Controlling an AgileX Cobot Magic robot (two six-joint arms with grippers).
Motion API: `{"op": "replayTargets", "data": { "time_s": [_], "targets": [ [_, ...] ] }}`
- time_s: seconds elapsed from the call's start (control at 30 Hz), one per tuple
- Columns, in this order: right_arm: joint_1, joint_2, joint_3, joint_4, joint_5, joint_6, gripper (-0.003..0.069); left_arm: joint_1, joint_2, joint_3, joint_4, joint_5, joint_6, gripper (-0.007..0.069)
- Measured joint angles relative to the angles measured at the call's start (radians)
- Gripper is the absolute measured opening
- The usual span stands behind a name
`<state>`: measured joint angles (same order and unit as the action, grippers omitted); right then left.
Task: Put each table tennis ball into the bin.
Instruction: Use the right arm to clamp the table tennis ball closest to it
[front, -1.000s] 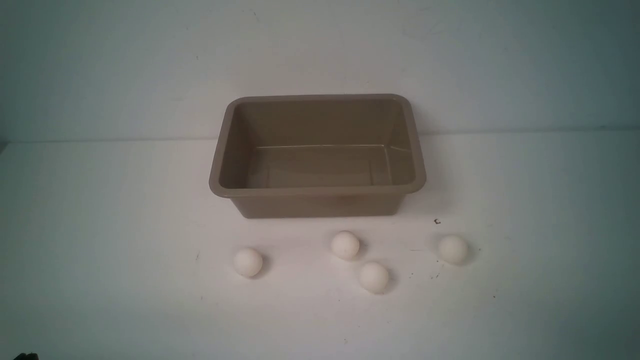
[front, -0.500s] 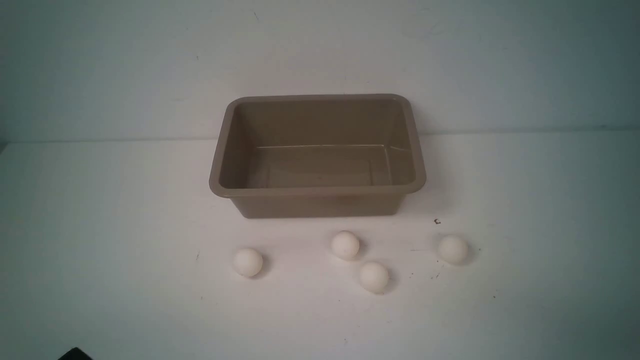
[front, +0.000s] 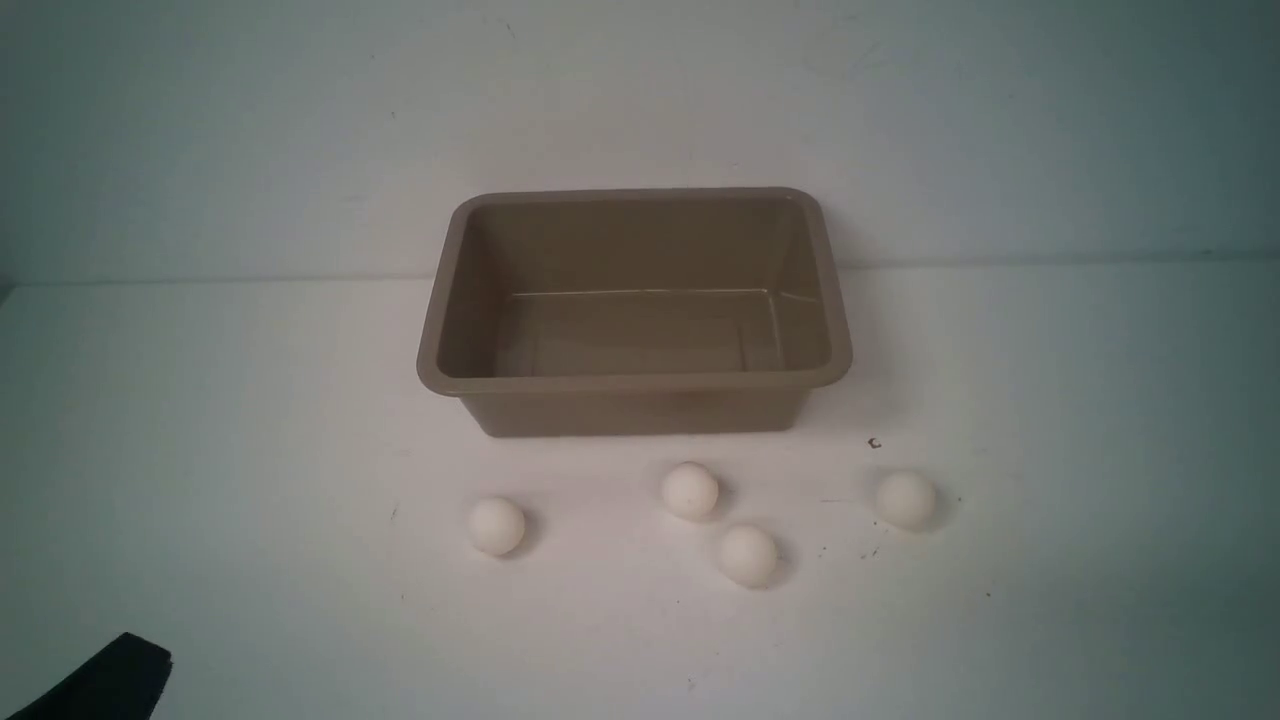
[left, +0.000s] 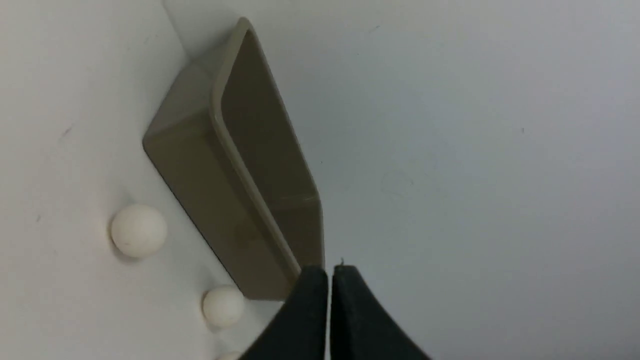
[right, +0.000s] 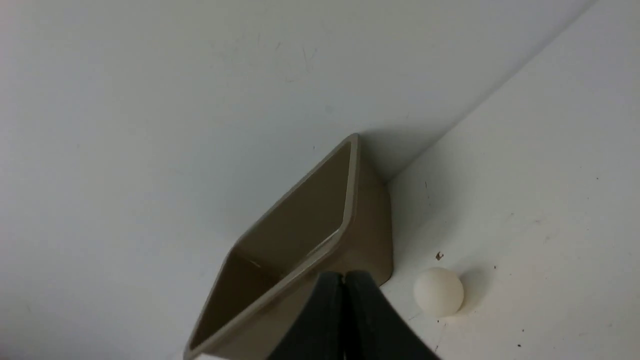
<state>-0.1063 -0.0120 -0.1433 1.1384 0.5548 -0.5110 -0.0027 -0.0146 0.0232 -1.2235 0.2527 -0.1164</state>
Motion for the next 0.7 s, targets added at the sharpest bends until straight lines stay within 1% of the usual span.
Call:
{"op": "replayTargets", "data": {
  "time_s": [0.1,0.13,0.17,0.2,0.23,0.3,0.33,0.37,0.43,0.53,0.57,0.6,0.63,0.67,0.7],
  "targets": [
    [0.0,0.054,-0.112,-0.041,0.073,-0.069,-0.0015,0.0,0.0,-0.067,-0.004,0.01,0.242,-0.0004],
    [0.0,0.069,-0.13,-0.053,0.084,-0.075,-0.0015,0.0,0.001,-0.078,-0.004,0.012,0.283,-0.0004],
    [0.0,0.145,-0.213,-0.114,0.134,-0.089,-0.0013,0.0,0.014,-0.118,-0.005,0.022,0.358,-0.0004],
    [0.0,0.222,-0.276,-0.187,0.171,-0.094,-0.0013,0.0,0.057,-0.176,-0.001,0.047,0.47,-0.0004],
    [0.0,0.245,-0.285,-0.197,0.177,-0.094,-0.0013,0.0,0.057,-0.176,-0.001,0.047,0.47,-0.0004],
    [0.0,0.345,-0.375,-0.283,0.219,-0.093,-0.0012,0.0,0.124,-0.23,0.027,0.091,0.577,-0.0004],
    [0.0,0.378,-0.393,-0.312,0.233,-0.092,-0.0011,0.0,0.16,-0.256,0.046,0.109,0.606,-0.0004],
    [0.0,0.431,-0.438,-0.356,0.252,-0.088,-0.001,0.0,0.22,-0.296,0.082,0.154,0.669,-0.0004],
    [0.0,0.534,-0.522,-0.431,0.285,-0.081,-0.001,0.0,0.332,-0.372,0.155,0.218,0.735,-0.0004],
    [0.0,0.612,-0.58,-0.479,0.305,-0.073,-0.001,0.0,0.484,-0.472,0.258,0.282,0.771,-0.0004],
    [0.003,0.693,-0.638,-0.514,0.324,-0.063,-0.001,0.0,0.561,-0.54,0.315,0.323,0.781,-0.0004],
    [0.003,0.71,-0.643,-0.519,0.325,-0.06,-0.001,0.0,0.582,-0.556,0.33,0.328,0.782,-0.0004],
    [0.012,0.75,-0.663,-0.531,0.33,-0.057,-0.001,0.0,0.633,-0.596,0.368,0.355,0.786,-0.0004],
    [0.047,0.819,-0.69,-0.538,0.338,-0.054,-0.001,0.0,0.705,-0.655,0.427,0.408,0.797,-0.0004],
    [0.072,0.855,-0.699,-0.542,0.339,-0.054,-0.001,0.0,0.73,-0.675,0.448,0.42,0.799,-0.0004]
  ]
}}
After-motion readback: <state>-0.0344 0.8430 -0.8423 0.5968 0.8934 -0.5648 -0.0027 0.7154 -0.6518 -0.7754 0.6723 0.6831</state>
